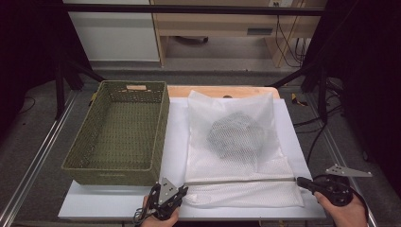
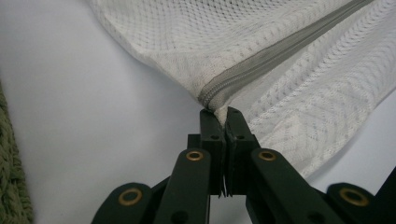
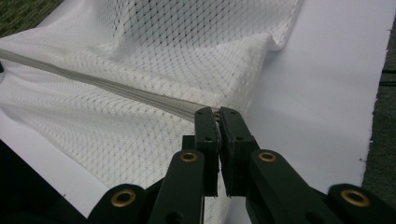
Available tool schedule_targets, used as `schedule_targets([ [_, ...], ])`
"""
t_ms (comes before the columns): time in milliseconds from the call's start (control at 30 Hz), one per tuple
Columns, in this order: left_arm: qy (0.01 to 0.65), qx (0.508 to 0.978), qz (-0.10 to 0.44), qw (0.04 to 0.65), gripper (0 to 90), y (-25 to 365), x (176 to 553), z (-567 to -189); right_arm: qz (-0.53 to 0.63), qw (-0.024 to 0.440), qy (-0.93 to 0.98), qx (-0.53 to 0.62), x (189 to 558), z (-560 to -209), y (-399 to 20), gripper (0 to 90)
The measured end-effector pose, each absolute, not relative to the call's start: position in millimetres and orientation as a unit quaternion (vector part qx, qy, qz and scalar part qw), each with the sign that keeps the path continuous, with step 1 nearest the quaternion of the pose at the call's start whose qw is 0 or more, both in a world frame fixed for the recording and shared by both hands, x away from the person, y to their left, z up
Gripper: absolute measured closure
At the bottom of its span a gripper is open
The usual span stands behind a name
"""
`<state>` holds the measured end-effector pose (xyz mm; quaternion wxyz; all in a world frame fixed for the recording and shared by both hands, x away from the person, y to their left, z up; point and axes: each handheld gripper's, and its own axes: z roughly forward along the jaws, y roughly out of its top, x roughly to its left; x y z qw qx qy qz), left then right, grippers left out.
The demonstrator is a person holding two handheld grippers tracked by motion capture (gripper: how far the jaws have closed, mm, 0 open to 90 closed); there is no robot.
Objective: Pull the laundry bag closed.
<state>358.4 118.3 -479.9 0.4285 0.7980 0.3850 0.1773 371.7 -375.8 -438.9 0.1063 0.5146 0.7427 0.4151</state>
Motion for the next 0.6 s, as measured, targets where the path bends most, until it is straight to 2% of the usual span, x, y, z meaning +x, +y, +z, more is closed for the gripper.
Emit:
schedule_targets([
  [600, 0.383, 0.813, 0.169, 0.405, 87.7, 118, 362, -485, 0.401, 0.098, 0.744, 0.526, 374, -456, -375, 86.8],
])
